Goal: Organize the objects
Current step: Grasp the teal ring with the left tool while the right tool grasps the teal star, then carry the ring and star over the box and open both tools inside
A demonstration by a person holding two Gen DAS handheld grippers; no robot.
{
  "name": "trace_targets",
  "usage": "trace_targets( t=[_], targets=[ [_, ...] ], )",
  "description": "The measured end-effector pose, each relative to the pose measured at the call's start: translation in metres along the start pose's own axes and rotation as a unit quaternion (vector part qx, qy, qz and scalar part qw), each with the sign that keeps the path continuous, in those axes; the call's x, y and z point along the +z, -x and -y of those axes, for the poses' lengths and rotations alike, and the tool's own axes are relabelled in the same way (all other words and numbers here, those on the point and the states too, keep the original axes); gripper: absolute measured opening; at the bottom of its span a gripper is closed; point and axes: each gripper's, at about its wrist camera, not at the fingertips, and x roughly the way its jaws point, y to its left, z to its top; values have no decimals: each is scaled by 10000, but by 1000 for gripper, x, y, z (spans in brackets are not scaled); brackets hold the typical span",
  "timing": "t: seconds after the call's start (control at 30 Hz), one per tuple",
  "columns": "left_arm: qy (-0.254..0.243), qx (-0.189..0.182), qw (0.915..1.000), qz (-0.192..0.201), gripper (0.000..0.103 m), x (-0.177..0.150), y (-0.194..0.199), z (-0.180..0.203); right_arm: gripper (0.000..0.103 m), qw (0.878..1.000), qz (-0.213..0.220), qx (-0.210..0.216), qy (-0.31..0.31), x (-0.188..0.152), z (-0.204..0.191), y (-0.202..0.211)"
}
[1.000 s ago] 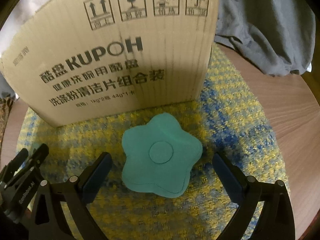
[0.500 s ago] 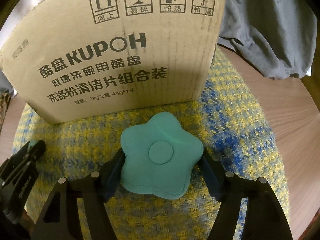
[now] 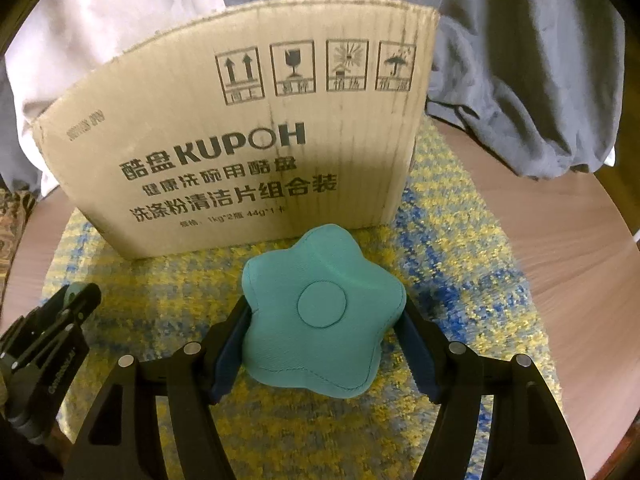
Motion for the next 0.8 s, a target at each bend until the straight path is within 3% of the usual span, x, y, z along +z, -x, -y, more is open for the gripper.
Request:
trace_targets(
  t=[0.2,0.8],
  targets=[
    [-44,11,9999,155,35,3,15,6,69,9999,126,23,18,-6,-10,24],
    [-215,-90,9981,567,35,18,57,30,69,9980,616,156,10,20,20,47]
  ],
)
